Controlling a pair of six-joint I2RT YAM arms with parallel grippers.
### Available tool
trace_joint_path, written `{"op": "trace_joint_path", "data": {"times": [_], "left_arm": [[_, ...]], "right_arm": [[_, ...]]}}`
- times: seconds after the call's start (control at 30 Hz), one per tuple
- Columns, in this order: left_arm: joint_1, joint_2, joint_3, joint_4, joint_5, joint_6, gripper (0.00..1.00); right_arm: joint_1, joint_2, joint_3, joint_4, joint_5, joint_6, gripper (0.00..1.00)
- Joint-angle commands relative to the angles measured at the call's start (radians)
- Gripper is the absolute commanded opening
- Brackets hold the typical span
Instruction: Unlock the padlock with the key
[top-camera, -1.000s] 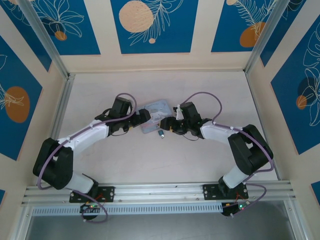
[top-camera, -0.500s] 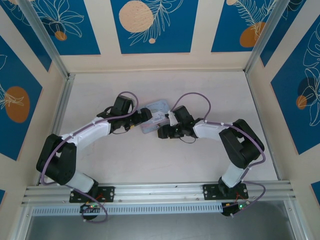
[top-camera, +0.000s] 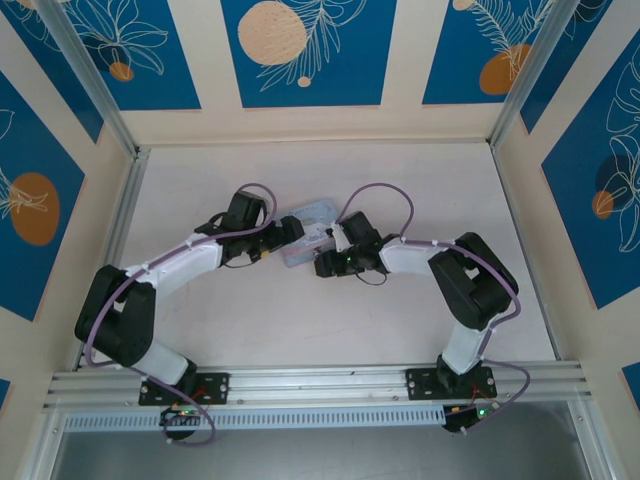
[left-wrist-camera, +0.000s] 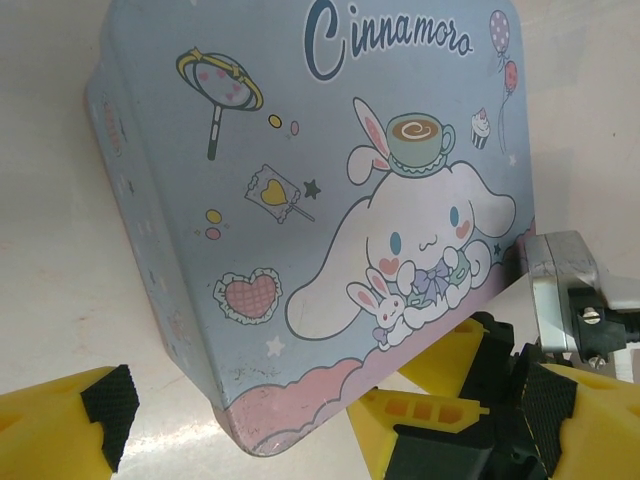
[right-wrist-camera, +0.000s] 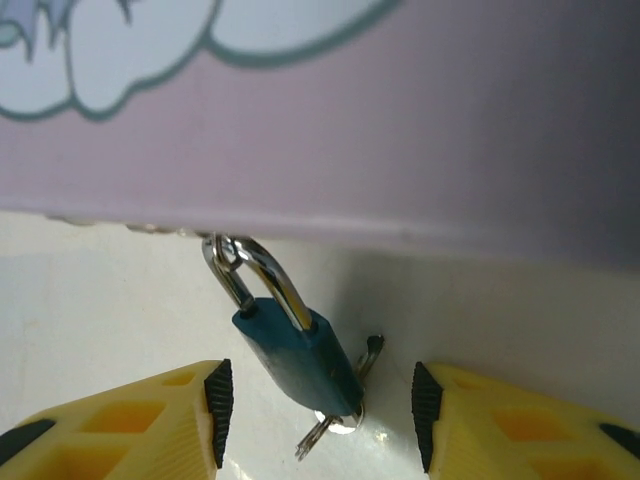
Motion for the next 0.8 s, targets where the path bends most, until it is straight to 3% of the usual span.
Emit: {"op": "trace_joint_path", "data": {"times": [0.0, 0.33, 0.5, 0.77], "left_arm": [[0.014, 0.012, 0.009, 0.017, 0.025, -0.018, 0.99], [0.022, 0.021, 0.004, 0.029, 0.019, -0.025, 0.99], [0.028, 0.021, 0.018, -0.032, -0.048, -0.003, 0.99], [0.027, 0.047, 0.056, -0.132, -0.175, 0.08, 0.99]], "right_arm": [[0.007, 0.025, 0.031, -0.017, 0.013, -0.026, 0.5], [0.007, 0.013, 0.022, -0.035, 0.006, -0.029, 0.19], [0.001, -0.011, -0.001, -0.045, 0.006, -0.02, 0.0], [-0.013, -0.028, -0.015, -0.037, -0.042, 0.037, 0.0]]}}
